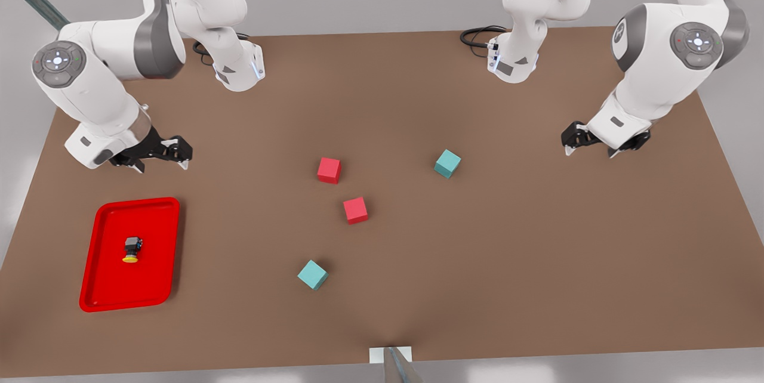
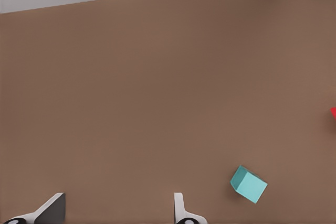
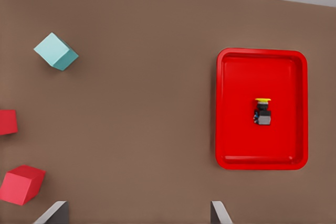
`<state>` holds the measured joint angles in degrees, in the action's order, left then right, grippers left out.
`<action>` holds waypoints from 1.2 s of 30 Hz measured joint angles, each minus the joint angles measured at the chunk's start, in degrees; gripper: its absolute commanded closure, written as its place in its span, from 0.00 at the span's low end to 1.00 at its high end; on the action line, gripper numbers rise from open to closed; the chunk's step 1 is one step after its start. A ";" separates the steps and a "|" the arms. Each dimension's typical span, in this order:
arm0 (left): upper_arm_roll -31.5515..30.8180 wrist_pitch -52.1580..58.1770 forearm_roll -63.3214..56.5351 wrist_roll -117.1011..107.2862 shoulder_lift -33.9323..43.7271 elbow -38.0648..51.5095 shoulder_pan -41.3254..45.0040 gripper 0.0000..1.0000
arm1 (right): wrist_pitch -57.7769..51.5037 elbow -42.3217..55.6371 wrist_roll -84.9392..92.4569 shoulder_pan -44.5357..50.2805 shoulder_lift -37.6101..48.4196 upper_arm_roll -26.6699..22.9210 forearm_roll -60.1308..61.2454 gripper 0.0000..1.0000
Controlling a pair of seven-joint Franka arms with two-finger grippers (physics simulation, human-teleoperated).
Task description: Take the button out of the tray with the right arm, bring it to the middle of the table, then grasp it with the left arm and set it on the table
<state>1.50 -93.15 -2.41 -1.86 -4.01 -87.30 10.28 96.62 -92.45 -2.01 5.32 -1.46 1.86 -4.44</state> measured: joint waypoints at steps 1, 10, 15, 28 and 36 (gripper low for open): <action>0.00 -0.09 0.00 -0.03 0.00 0.00 0.04 0.00 | 0.04 0.03 -0.03 0.03 0.00 0.00 0.00 0.00; 0.00 -0.46 -0.01 -0.24 -0.18 0.00 -0.23 0.00 | 0.38 -0.15 0.38 -8.07 -15.05 -0.05 -0.85 0.00; -0.01 -0.52 -0.01 -0.32 -0.31 -0.08 -0.22 0.00 | 6.94 -2.94 1.63 -17.37 -25.02 -0.10 -3.56 0.00; -0.01 -0.13 0.01 -0.40 -0.52 -0.18 -0.19 0.00 | 34.90 2.54 12.11 -27.45 -41.60 0.12 -4.28 0.00; -0.01 -0.06 0.00 -0.40 -1.47 -0.18 -0.21 0.00 | 39.42 5.96 23.12 -28.62 -44.88 0.25 -0.09 0.00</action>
<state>1.49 -93.21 -2.42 -2.26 -5.48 -87.48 10.07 136.04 -86.48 21.10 -23.30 -46.33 2.10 -4.53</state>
